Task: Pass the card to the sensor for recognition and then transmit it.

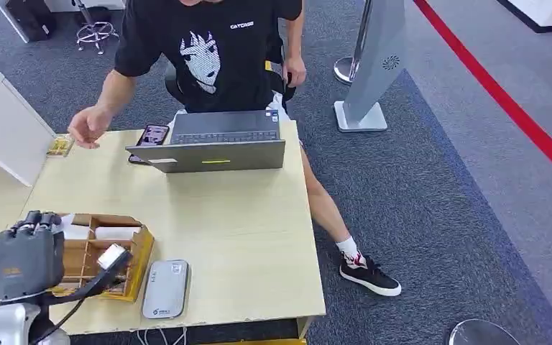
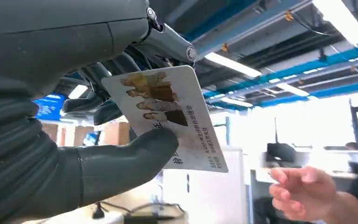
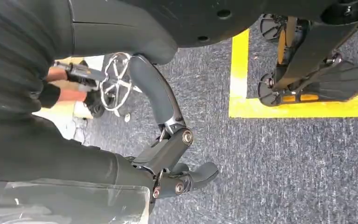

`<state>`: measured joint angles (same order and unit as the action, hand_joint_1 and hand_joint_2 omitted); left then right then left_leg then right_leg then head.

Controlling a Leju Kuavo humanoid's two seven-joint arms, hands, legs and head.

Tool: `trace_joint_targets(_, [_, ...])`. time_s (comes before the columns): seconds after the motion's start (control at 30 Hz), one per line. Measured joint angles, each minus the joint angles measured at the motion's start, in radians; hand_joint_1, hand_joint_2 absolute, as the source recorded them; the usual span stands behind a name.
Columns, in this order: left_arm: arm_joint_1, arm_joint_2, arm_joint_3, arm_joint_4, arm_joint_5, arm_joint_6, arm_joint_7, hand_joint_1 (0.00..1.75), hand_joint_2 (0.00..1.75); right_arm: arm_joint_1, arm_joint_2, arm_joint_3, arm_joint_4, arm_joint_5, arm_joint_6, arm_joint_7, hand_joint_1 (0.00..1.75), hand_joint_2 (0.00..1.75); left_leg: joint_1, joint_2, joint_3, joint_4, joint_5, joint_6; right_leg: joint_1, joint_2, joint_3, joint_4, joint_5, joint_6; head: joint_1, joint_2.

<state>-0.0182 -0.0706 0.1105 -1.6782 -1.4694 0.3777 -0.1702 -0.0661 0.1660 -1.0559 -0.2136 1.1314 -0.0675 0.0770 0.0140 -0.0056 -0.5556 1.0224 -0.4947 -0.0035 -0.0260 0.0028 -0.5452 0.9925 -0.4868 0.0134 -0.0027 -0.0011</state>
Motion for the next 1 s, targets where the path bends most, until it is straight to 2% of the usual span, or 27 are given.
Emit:
trace_joint_targets(0.17, [-0.068,0.037,0.066,0.05,-0.002,0.0,0.014,1.75,1.75,0.0,-0.007,0.013,0.0,0.015,0.015,-0.008,0.0,1.75,0.0,0.0,0.0,0.0,0.0,0.0,0.0,0.0,0.0,0.0,0.0,0.0,0.0,0.0])
trace_joint_targets(0.4, [-0.099,0.043,0.088,0.07,-0.004,-0.001,0.01,1.75,1.75,0.0,-0.01,0.019,0.0,0.018,0.015,-0.002,0.0,1.75,0.0,0.0,0.0,0.0,0.0,0.0,0.0,0.0,0.0,0.0,0.0,0.0,0.0,0.0])
trace_joint_targets(0.43, [-0.101,0.043,0.087,0.07,-0.004,-0.001,0.007,1.45,1.75,0.0,-0.01,0.019,0.0,0.019,0.015,-0.002,0.0,1.75,0.0,0.0,0.0,0.0,0.0,0.0,0.0,0.0,0.0,0.0,0.0,0.0,0.0,0.0])
trace_joint_targets(0.47, [-0.102,0.043,0.087,0.071,-0.005,-0.002,0.007,0.21,1.75,0.0,-0.01,0.019,0.0,0.021,0.015,-0.001,0.0,1.75,0.0,0.0,0.0,0.0,0.0,0.0,0.0,0.0,0.0,0.0,0.0,0.0,0.0,0.0])
trace_joint_targets(0.5, [-0.102,0.042,0.087,0.071,-0.005,-0.002,0.007,0.0,1.75,0.0,-0.01,0.019,0.0,0.021,0.015,-0.001,0.0,1.75,0.0,0.0,0.0,0.0,0.0,0.0,0.0,0.0,0.0,0.0,0.0,0.0,0.0,0.0])
trace_joint_targets(0.8, [-0.098,0.015,0.085,0.044,0.01,-0.019,-0.005,0.0,1.75,0.0,-0.011,0.019,0.0,0.019,0.015,0.002,0.0,1.75,0.0,0.0,0.0,0.0,0.0,0.0,0.0,0.001,0.0,0.0,0.0,0.0,0.0,0.0])
trace_joint_targets(1.0, [-0.057,-0.018,0.063,-0.034,0.057,-0.034,-0.032,0.0,1.75,0.0,-0.011,0.019,0.0,0.009,-0.001,0.008,0.0,1.75,0.0,0.0,0.0,0.0,0.0,0.0,0.0,0.0,0.0,0.0,0.0,0.0,0.0,0.0])
